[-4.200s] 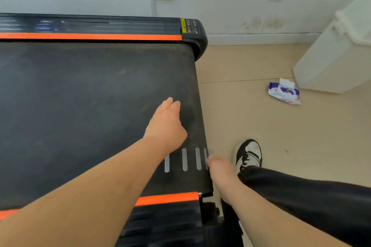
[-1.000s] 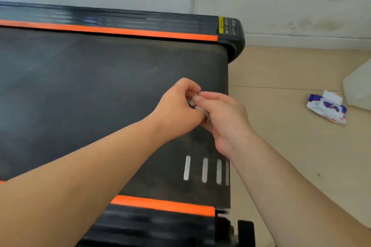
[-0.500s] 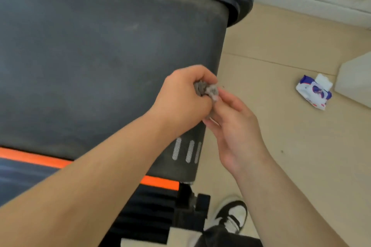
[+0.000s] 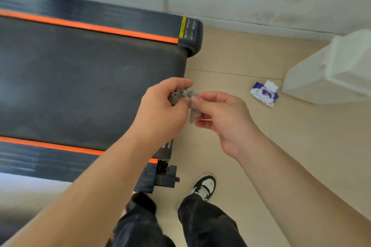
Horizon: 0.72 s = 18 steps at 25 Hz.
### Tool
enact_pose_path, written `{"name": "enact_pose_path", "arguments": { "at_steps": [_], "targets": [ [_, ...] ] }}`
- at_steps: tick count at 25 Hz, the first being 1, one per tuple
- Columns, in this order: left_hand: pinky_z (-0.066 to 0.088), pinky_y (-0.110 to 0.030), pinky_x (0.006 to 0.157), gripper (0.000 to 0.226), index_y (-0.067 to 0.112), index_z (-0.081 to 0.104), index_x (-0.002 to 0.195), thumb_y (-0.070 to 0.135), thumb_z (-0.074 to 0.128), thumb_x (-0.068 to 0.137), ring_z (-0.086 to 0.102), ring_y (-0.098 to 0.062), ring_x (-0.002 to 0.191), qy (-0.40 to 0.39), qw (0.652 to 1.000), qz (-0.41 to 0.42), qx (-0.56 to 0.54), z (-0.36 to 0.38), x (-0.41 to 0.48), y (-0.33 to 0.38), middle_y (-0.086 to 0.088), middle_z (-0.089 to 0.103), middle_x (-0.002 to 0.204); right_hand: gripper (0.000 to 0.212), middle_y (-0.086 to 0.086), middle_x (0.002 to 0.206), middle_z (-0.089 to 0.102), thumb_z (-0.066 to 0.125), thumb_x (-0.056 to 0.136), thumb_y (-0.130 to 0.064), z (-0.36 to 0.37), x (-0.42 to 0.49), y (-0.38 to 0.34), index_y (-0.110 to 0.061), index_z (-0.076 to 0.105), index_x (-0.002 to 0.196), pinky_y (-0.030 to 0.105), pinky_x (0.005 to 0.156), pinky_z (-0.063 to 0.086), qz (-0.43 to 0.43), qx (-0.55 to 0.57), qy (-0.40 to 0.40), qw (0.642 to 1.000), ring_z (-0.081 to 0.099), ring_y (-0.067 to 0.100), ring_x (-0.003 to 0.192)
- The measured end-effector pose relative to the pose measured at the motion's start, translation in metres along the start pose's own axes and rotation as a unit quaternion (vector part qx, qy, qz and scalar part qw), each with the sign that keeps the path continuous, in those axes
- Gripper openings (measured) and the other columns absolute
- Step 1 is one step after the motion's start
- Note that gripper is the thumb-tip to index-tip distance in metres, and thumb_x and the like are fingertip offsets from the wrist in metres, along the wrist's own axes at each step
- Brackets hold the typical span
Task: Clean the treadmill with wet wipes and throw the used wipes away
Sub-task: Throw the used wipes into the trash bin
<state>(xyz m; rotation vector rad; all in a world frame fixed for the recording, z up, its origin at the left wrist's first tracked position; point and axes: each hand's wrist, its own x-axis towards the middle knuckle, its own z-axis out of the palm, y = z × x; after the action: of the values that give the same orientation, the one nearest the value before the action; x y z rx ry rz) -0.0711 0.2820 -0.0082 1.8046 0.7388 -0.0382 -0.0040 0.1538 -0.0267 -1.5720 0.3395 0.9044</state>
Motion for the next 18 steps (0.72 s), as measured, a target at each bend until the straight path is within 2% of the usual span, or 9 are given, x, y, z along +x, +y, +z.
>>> {"name": "enact_pose_path", "arguments": {
  "at_steps": [3,5,9,11,13,15,18],
  "targets": [
    [0.047,-0.007,0.066,0.029,0.023,0.066,0.114,0.006,0.063,0.092,0.064,0.004,0.082,-0.009,1.000,0.020,-0.010,0.013,-0.023,0.075,0.012,0.071,0.100,0.005,0.011,0.087,0.078,0.078,0.086,-0.010,-0.041,-0.040,-0.060,-0.013,0.079,0.090,0.038,0.073,0.060,-0.013,-0.033,0.013,0.999,0.070,0.023,0.076],
    [0.047,-0.009,0.068,0.028,0.023,0.065,0.109,0.005,0.065,0.088,0.065,0.003,0.083,-0.032,0.999,0.032,-0.005,0.023,-0.035,0.114,0.012,0.070,0.098,0.009,0.008,0.085,0.078,0.073,0.089,-0.007,-0.065,-0.066,-0.086,-0.013,0.078,0.093,0.041,0.076,0.061,-0.016,-0.049,0.034,0.998,0.072,0.020,0.076],
    [0.046,-0.007,0.061,0.030,0.023,0.069,0.106,0.005,0.070,0.082,0.066,0.000,0.076,-0.114,0.992,0.056,-0.008,0.048,-0.059,0.186,0.006,0.071,0.099,0.016,0.006,0.086,0.078,0.066,0.091,0.000,-0.115,-0.121,-0.125,-0.009,0.075,0.099,0.041,0.078,0.061,-0.017,0.000,0.084,0.996,0.072,0.018,0.076],
    [0.044,-0.005,0.061,0.037,0.027,0.071,0.109,0.002,0.065,0.083,0.062,0.002,0.074,-0.144,0.986,0.083,0.016,0.067,-0.072,0.220,0.006,0.069,0.103,0.017,0.009,0.086,0.077,0.065,0.089,0.004,-0.145,-0.147,-0.142,-0.008,0.075,0.096,0.041,0.077,0.061,-0.026,0.035,0.126,0.991,0.072,0.020,0.075],
    [0.045,-0.006,0.063,0.048,0.039,0.068,0.107,-0.002,0.058,0.083,0.062,0.005,0.074,-0.186,0.976,0.106,0.032,0.094,-0.084,0.246,0.012,0.069,0.101,0.020,0.007,0.083,0.075,0.065,0.085,0.006,-0.178,-0.166,-0.154,-0.011,0.075,0.088,0.037,0.073,0.060,-0.050,0.051,0.177,0.982,0.068,0.017,0.070],
    [0.054,-0.015,0.073,0.049,0.042,0.065,0.106,-0.001,0.058,0.083,0.068,0.003,0.085,-0.199,0.972,0.118,0.038,0.129,-0.092,0.266,0.015,0.072,0.101,0.018,0.004,0.081,0.072,0.069,0.084,0.002,-0.216,-0.179,-0.163,-0.014,0.075,0.086,0.034,0.067,0.058,-0.071,0.054,0.221,0.971,0.065,0.015,0.066],
    [0.061,-0.031,0.084,0.034,0.029,0.067,0.107,0.005,0.071,0.083,0.072,-0.005,0.091,-0.186,0.978,0.096,0.006,0.198,-0.097,0.298,0.011,0.075,0.098,0.010,0.005,0.076,0.073,0.074,0.085,-0.004,-0.290,-0.186,-0.171,-0.014,0.076,0.085,0.033,0.061,0.057,-0.086,0.076,0.240,0.964,0.064,0.017,0.062]
  ]
}}
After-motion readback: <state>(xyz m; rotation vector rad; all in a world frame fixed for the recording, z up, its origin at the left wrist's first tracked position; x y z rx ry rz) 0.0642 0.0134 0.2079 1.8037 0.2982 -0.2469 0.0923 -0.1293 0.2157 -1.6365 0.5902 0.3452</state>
